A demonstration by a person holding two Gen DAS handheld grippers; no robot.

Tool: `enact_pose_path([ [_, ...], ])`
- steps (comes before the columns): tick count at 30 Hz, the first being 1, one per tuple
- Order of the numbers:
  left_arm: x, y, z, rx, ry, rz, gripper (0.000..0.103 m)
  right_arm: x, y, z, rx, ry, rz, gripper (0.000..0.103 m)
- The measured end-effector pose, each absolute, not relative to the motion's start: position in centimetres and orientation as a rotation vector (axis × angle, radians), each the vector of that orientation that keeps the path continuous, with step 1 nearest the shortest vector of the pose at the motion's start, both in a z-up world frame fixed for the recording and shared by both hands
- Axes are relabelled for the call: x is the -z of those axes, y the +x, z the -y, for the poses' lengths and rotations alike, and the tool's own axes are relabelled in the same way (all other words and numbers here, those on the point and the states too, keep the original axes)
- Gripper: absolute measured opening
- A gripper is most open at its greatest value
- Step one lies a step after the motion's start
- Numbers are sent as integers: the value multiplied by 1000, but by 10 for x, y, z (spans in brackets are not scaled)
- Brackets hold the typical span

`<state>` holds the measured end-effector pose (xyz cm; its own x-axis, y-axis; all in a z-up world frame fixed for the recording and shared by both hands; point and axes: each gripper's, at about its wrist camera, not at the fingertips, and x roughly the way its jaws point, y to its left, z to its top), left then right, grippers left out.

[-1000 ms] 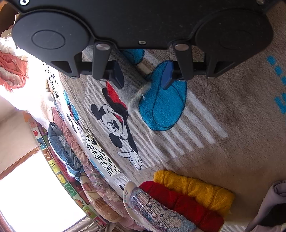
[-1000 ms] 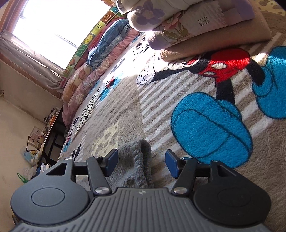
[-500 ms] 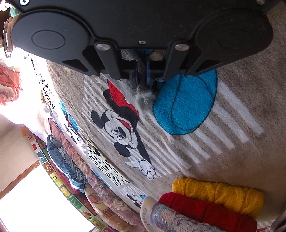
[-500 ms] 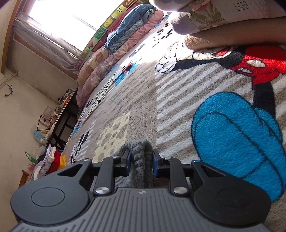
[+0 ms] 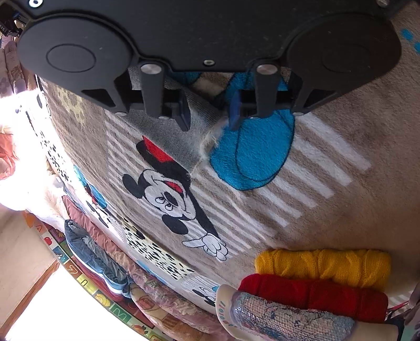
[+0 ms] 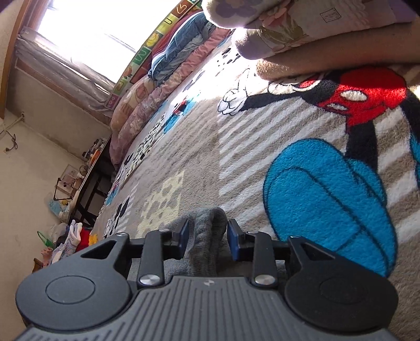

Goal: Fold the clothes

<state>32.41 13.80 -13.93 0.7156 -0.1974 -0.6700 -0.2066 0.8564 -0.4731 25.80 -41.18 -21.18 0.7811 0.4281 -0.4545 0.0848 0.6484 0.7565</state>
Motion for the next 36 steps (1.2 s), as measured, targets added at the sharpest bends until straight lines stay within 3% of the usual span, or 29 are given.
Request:
enact_pose_path([
  [1, 139, 327, -140, -7, -568, -784, 43, 209, 257, 413, -225, 836, -661, 46],
  [6, 144, 345, -132, 16, -548, -807, 41, 208, 265, 418, -257, 785, -682, 47],
  [8, 144, 351, -126, 11, -492, -811, 22, 209, 271, 416, -283, 786, -688, 44],
  [10, 142, 357, -121, 11, -440, -805, 3, 211, 275, 411, -296, 771, -704, 30],
  [11, 138, 359, -120, 18, -420, -791, 1, 212, 276, 409, -298, 766, -708, 26],
  [18, 127, 375, -120, 35, -344, -685, 1, 215, 262, 423, -293, 938, -590, 23],
  [21, 137, 384, -115, 29, -289, -770, 1, 221, 264, 421, -271, 942, -608, 23],
  [26, 138, 391, -117, 48, -277, -837, 27, 228, 269, 421, -261, 927, -675, 25],
  [36, 145, 412, -96, 129, -156, -888, 30, 237, 264, 420, -282, 919, -623, 25],
])
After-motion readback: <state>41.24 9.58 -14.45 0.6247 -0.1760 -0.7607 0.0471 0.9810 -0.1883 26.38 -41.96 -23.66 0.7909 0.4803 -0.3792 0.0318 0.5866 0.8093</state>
